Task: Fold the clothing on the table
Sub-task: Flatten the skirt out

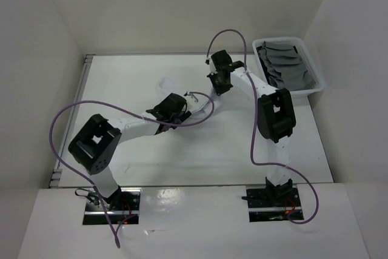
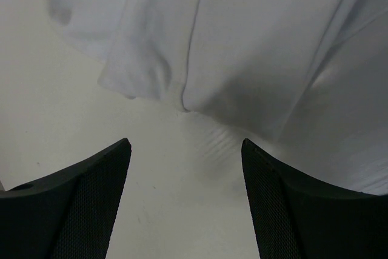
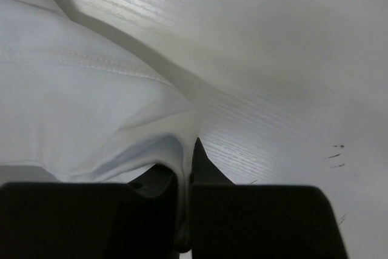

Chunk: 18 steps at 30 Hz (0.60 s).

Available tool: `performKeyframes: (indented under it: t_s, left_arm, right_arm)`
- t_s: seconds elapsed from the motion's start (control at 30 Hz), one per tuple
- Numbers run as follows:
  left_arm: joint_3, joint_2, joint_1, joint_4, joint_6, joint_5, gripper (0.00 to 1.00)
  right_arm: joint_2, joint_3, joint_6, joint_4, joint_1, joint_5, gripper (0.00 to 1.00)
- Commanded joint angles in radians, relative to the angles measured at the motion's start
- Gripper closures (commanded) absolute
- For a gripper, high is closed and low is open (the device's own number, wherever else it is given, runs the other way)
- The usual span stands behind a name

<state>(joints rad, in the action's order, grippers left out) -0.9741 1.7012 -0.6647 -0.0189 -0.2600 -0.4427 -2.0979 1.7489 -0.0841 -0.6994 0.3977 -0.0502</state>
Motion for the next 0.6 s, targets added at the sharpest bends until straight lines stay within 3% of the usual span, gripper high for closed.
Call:
performKeyframes:
  t_s: [0.0, 0.27, 0.57]
  left_arm:
    - [0.017, -0.021, -0.016, -0.081, -0.002, 0.010, 0.20]
    - [0.049, -0.101, -0.062, -0.052, -0.013, 0.103, 0.20]
    - [0.045, -0.028, -0.133, -0.062, -0.035, 0.122, 0.20]
  right_arm:
    - [0.067, -0.028, -0.008, 0.038, -0.022, 0.016, 0.99]
    - [0.076, -0.048, -0.008, 0.047, -0.040, 0.036, 0.99]
    - [0.085, -0.048, -0.008, 0.047, -0.040, 0.036, 0.99]
